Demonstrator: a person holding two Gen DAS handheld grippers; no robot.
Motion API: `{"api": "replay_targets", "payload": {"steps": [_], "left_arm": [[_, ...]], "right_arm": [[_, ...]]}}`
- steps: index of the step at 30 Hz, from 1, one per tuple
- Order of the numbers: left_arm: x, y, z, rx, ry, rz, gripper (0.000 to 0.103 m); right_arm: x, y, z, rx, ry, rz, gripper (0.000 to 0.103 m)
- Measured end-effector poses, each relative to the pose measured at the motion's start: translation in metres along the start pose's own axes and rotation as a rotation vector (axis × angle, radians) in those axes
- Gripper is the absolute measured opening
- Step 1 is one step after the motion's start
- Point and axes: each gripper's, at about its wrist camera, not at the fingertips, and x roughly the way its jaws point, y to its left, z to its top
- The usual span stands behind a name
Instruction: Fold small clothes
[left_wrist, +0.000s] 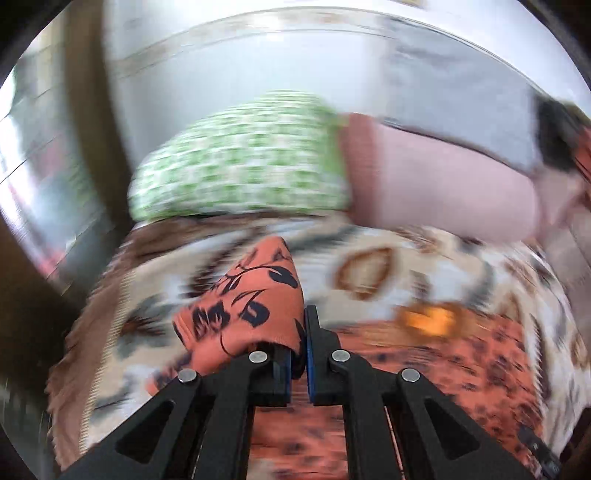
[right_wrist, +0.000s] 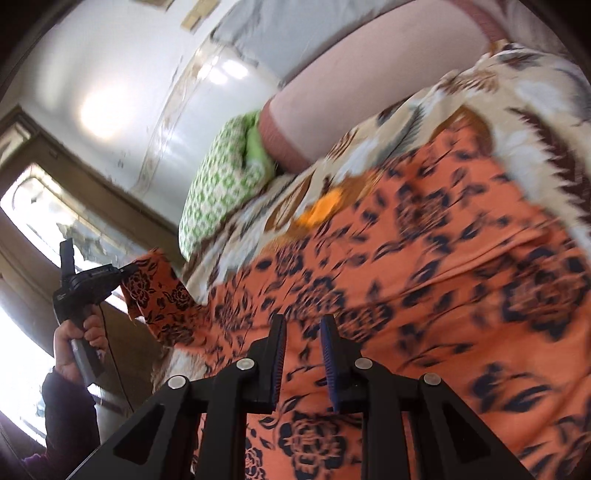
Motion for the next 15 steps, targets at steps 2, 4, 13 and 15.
{"api": "replay_targets", "payload": {"steps": [2,4,13,15], "left_arm": [[0.003,-0.060,-0.003,0.083,0.013,-0.064,0.005],[0.010,-0.108,-0.012,0.147,0.030,-0.113,0.005],[0.036,-0.204,-0.067,0.229,0.121,-0.355,0.052],[0.031,-0.168,-0.068,0.114,0.065,-0.371,0.066]], "right_arm": [[-0.016,-0.012,0.007,0.019,-0.035,-0.010,0.022],[-0.031,-0.026,0.014,0.046,-0.068,-0.018,0.022],[-0.083,-0.070,0.031,0.109,-0.127,-0.106,0.024],[-0.088,-0.075,0.032,0.113,-0.124,-0.115,0.052]]}}
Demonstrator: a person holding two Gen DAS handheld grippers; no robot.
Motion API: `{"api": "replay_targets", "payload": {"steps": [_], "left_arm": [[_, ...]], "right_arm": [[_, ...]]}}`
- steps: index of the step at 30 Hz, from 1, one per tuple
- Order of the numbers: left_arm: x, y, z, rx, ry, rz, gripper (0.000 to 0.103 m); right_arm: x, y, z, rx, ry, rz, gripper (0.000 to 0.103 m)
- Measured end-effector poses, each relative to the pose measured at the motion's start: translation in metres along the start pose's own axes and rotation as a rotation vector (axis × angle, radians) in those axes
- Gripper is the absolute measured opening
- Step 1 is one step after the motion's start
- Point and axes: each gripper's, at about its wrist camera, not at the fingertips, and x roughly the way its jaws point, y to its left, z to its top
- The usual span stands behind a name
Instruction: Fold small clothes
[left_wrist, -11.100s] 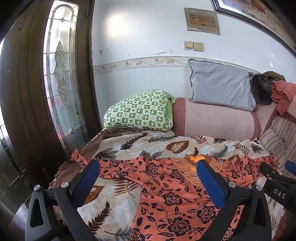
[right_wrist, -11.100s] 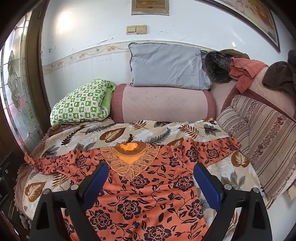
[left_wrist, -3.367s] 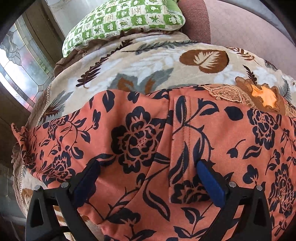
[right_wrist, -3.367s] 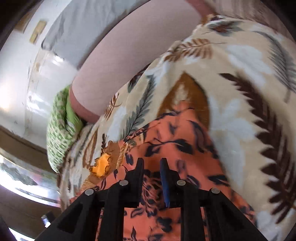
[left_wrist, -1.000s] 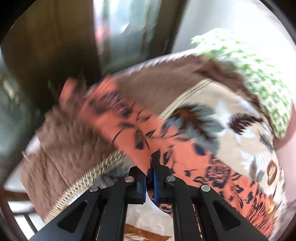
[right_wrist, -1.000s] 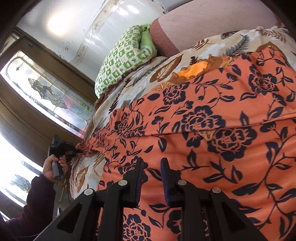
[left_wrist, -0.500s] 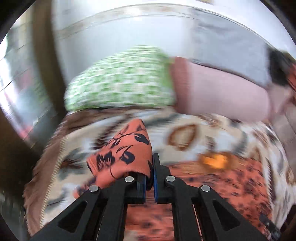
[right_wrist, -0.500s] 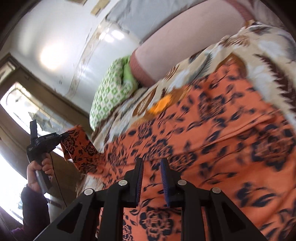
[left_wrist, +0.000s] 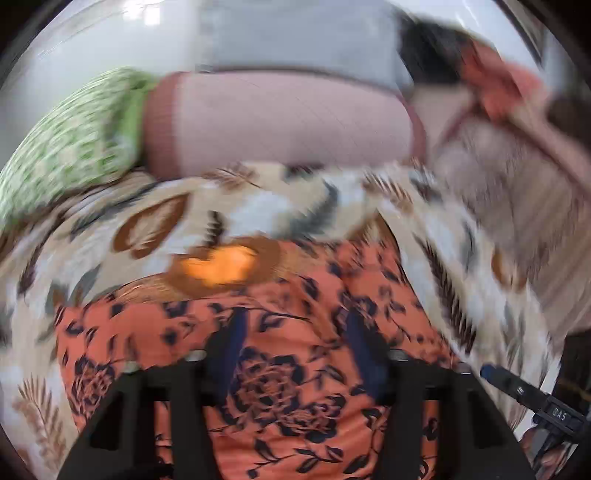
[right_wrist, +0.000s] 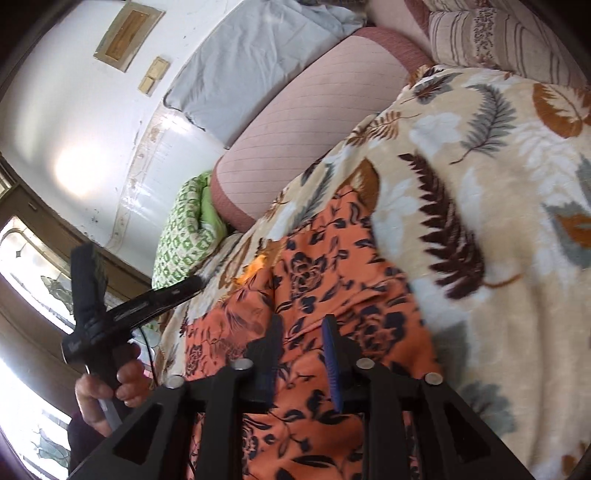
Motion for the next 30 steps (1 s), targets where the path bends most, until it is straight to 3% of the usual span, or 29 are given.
{"api": "replay_targets", "payload": {"steps": [1,2,4,5,7,10,12,14,16,20,25,30], "left_arm": [[-0.009,0.015,-0.005,-0.046,-0.034,-0.008,0.071],[-0.019,0.032,-0.010,-0.095,-0.070,-0.019,0.072],[-0.022,0.072,-0.019,-0.178,-0.107,0.019,0.074],[-0.022,0.090,-0.026,-0.211,-0.103,0.074,0.074],[-0.013,0.121,-0.039,-0.268,-0.065,0.180,0.074],[0.000,0.167,-0.060,-0.371,0.006,0.274,0.074],[0.007,0.189,-0.071,-0.422,0.084,0.356,0.073],[0.013,0.204,-0.077,-0.452,0.120,0.377,0.073],[0.016,0.207,-0.078,-0.443,0.126,0.395,0.073],[0.025,0.203,-0.074,-0.413,0.152,0.408,0.073],[0.030,0.198,-0.076,-0.370,0.172,0.406,0.073],[0.032,0.201,-0.077,-0.358,0.184,0.394,0.073]], "right_arm": [[0.000,-0.002,0.001,0.009,-0.002,-0.005,0.080],[-0.001,-0.003,0.001,0.023,-0.019,-0.007,0.083],[0.005,0.001,0.002,0.017,-0.032,0.004,0.083],[0.014,0.009,0.004,-0.005,-0.006,-0.010,0.083],[0.030,0.025,0.005,-0.061,0.034,-0.036,0.083],[0.071,0.053,0.010,-0.125,0.147,-0.015,0.083],[0.100,0.059,0.013,-0.052,0.212,0.049,0.082],[0.125,0.064,0.011,0.035,0.268,0.106,0.081],[0.134,0.079,0.002,-0.005,0.252,0.061,0.081],[0.146,0.123,-0.021,-0.262,0.238,-0.084,0.079],[0.180,0.172,-0.045,-0.510,0.259,-0.202,0.077],[0.243,0.172,-0.063,-0.598,0.368,-0.372,0.077]]}}
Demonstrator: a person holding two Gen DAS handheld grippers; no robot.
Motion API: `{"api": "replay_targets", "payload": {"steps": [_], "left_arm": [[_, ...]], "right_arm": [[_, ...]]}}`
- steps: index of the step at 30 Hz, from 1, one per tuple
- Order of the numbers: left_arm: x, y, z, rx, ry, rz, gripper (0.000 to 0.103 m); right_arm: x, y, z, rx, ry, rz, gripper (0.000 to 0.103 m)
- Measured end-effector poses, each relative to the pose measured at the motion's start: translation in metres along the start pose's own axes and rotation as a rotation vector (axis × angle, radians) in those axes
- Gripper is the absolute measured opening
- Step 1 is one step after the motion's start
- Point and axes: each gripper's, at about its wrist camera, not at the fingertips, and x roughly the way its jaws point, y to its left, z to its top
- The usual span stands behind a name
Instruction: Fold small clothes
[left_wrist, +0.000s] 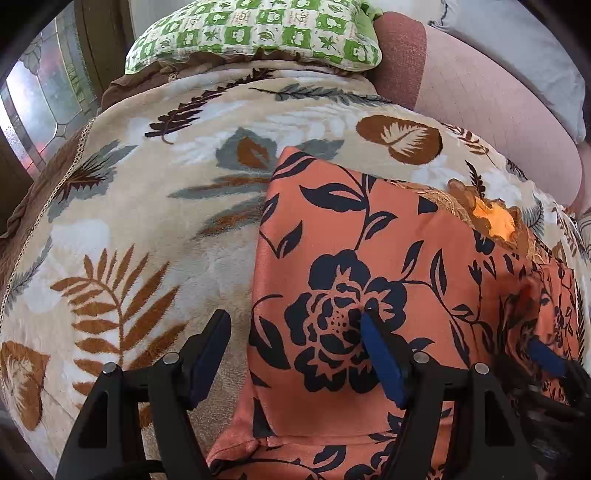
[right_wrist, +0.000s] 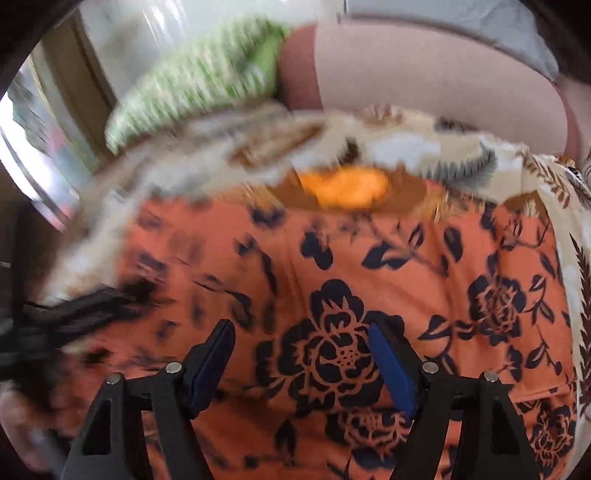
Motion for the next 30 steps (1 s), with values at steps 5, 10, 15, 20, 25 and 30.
{"api": "replay_targets", "payload": {"steps": [5,10,15,20,25,30], "left_arm": [[0.000,-0.003,0.000,0.012,0.001,0.007,0.073],[-0.002,-0.003,-0.001,0.014,-0.005,0.012,0.073],[-0.003,-0.010,-0.002,0.029,-0.025,0.033,0.073],[-0.003,-0.030,-0.007,0.099,-0.044,0.057,0.073],[-0.002,-0.026,-0.004,0.077,-0.037,0.048,0.073],[-0.001,-0.026,-0.003,0.077,-0.040,0.051,0.073]], "right_arm": [[-0.004,-0.011,-0.003,0.013,-0.028,-0.015,0.019],[-0.033,-0.057,0.005,0.151,-0.094,0.004,0.011],[-0.053,-0.135,0.009,0.334,-0.168,-0.002,0.011],[-0.036,-0.205,0.002,0.515,-0.161,0.029,0.011],[-0.043,-0.241,-0.015,0.650,-0.152,-0.028,0.012],[-0.072,-0.206,0.004,0.512,-0.212,-0.029,0.014]]}}
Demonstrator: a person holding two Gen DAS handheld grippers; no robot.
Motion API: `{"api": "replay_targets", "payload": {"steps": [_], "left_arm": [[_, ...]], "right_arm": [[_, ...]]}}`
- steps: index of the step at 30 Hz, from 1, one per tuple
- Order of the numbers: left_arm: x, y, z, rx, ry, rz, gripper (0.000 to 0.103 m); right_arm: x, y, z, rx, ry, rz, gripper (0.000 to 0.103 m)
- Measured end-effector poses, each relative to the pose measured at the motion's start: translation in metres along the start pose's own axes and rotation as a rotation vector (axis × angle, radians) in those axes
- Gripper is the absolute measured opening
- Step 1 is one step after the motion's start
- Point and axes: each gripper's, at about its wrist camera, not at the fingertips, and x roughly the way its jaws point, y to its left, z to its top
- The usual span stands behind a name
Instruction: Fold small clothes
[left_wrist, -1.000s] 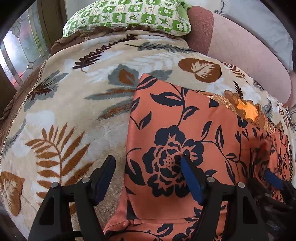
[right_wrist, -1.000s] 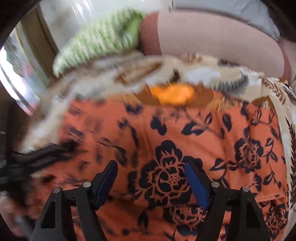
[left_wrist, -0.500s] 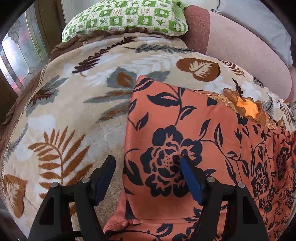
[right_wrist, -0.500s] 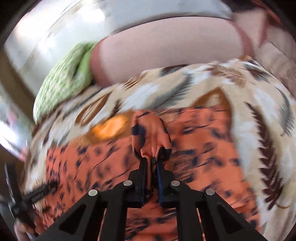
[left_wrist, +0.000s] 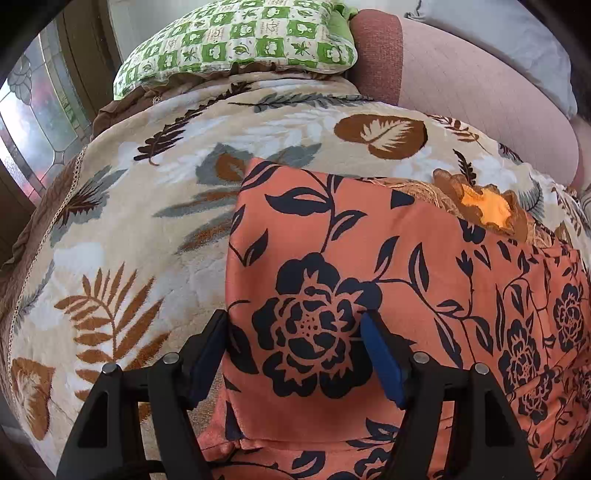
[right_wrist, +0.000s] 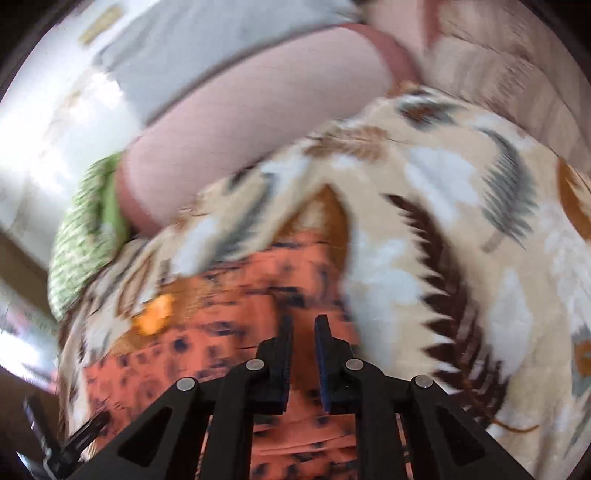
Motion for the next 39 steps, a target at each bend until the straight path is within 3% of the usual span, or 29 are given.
{"api": "replay_targets", "payload": {"steps": [4,9,16,18,21,24,28,31,34,36,38,39], "left_arm": [[-0.001,0.002,0.000,-0.003,0.004,-0.007,0.073],[-0.001,0.002,-0.001,0.001,0.008,-0.010,0.073],[0.000,0.000,0.000,0.003,0.005,0.000,0.074],[0.000,0.000,0.000,0.005,0.002,0.002,0.074],[0.001,-0.001,0.000,0.009,0.002,0.007,0.074],[0.000,0.000,0.000,0.010,0.002,0.003,0.074],[0.001,0.001,0.000,0.009,0.004,0.003,0.074],[0.001,0.000,0.000,0.014,0.002,0.007,0.074],[0.001,0.000,0.000,0.009,0.002,0.006,0.074],[0.001,0.000,-0.001,0.012,0.001,0.009,0.074],[0.001,0.000,-0.001,0.017,0.000,0.010,0.074],[0.001,0.001,-0.001,0.016,0.001,0.009,0.074]], "right_arm": [[0.010,0.037,0.003,-0.139,0.014,-0.101,0.014],[0.055,0.023,0.009,-0.131,0.141,-0.146,0.014],[0.043,0.020,0.007,-0.120,0.093,-0.093,0.014],[0.039,0.029,0.009,-0.125,0.063,-0.024,0.015],[0.051,0.037,0.005,-0.119,0.148,0.053,0.016],[0.070,0.033,-0.002,-0.159,0.193,-0.131,0.017],[0.047,0.005,-0.001,-0.028,0.123,-0.046,0.017],[0.025,0.002,0.003,-0.057,0.070,-0.039,0.017],[0.020,0.005,0.009,-0.097,0.086,-0.010,0.018],[0.025,0.010,0.009,-0.123,0.117,-0.014,0.027],[0.031,0.013,0.006,-0.126,0.132,-0.017,0.051],[0.034,0.011,0.006,-0.114,0.129,-0.015,0.071]]}}
